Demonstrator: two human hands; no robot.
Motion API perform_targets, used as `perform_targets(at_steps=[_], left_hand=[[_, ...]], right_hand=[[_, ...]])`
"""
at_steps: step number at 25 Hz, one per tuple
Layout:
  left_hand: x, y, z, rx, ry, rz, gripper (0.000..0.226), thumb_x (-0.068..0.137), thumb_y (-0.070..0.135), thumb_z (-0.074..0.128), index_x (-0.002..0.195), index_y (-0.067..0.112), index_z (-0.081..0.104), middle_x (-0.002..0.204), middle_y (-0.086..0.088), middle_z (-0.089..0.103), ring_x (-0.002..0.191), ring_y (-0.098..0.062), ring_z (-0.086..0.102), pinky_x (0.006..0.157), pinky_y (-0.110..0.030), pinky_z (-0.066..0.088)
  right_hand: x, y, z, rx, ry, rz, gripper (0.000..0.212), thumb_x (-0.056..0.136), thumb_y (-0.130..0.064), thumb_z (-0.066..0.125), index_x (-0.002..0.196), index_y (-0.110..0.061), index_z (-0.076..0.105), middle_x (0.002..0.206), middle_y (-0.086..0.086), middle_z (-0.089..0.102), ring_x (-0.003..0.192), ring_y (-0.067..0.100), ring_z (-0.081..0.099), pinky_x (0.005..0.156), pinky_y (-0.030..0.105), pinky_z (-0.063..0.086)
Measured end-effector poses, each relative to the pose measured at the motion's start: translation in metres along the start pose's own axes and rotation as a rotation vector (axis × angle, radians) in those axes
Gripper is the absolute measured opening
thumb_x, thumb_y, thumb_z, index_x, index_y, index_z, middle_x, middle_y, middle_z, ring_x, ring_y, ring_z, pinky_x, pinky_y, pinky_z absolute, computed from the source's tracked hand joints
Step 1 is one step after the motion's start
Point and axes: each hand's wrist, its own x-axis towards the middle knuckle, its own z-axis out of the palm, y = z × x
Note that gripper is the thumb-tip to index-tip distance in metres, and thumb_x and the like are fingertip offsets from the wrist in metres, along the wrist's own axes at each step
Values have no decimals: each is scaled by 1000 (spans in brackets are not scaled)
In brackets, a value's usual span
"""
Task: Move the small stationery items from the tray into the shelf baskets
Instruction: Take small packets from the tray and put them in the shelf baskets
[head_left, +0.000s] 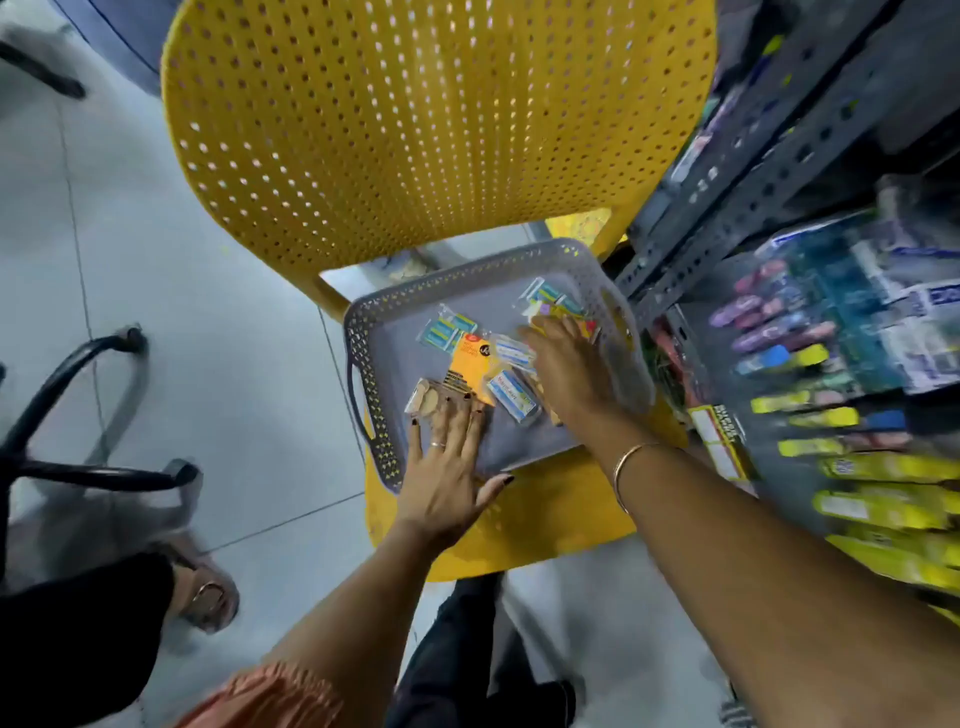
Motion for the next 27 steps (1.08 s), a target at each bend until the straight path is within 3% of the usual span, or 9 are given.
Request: perform_targets(at_steps=[2, 5, 9, 14, 18, 20, 24, 27], left_hand=[[-1, 1, 12, 18, 25, -1, 80, 91, 67, 10, 144, 9, 20, 150, -11, 22, 138, -32, 17, 107, -59, 13], [-6, -5, 27, 12, 31, -24, 74, 92, 63, 13, 144, 11, 15, 150, -12, 23, 136, -35, 25, 102, -60, 24], [-5, -5, 28, -5, -34, -53, 69, 92, 57, 18, 143, 11, 32, 147, -15, 33, 133, -36, 31, 99, -62, 34], [-4, -5, 27, 4, -39, -53, 70, 94, 57, 14, 137, 11, 42, 144, -16, 39, 131, -38, 35, 97, -63, 33], [-4, -5, 29, 3, -43, -56, 74, 94, 58, 5, 137, 12, 43, 144, -15, 39, 132, -38, 33, 99, -63, 29], [-4, -4, 30, 1, -38, -61, 73, 94, 58, 5, 136, 12, 44, 144, -15, 40, 132, -37, 33, 99, -63, 29], [-4, -4, 34, -9, -31, -66, 74, 94, 59, 4, 137, 13, 42, 144, -15, 39, 134, -37, 30, 101, -62, 28], [-5, -5, 37, 1, 0, -58, 72, 94, 60, 8, 136, 14, 44, 143, -14, 41, 132, -37, 33, 99, -63, 29]], right_hand=[[8, 1, 8, -66, 7, -70, 44, 90, -1, 41, 134, -8, 45, 144, 17, 41, 132, 34, 36, 102, 46, 38], [13, 6, 25, -157, 9, -106, 43, 89, -4, 44, 132, -7, 44, 142, 17, 44, 128, 35, 40, 99, 47, 42], [14, 9, 37, -263, 75, -83, 45, 83, -5, 55, 128, -6, 47, 128, 17, 57, 115, 35, 53, 87, 43, 51], [19, 16, 37, -297, 76, -76, 55, 82, -9, 58, 133, -4, 39, 129, 20, 52, 117, 37, 50, 91, 44, 48], [22, 20, 42, -402, 70, -20, 63, 69, -15, 75, 125, -5, 47, 115, 15, 62, 102, 31, 60, 78, 35, 54], [25, 20, 43, -355, 43, -20, 66, 72, -21, 74, 127, -2, 43, 120, 18, 58, 108, 32, 56, 83, 38, 52], [31, 11, 40, -290, 59, -29, 55, 86, -15, 57, 134, 1, 36, 133, 19, 48, 121, 33, 45, 95, 42, 44], [34, 7, 40, -201, 40, -35, 61, 88, -28, 55, 135, 4, 33, 137, 21, 42, 126, 35, 39, 98, 45, 40]])
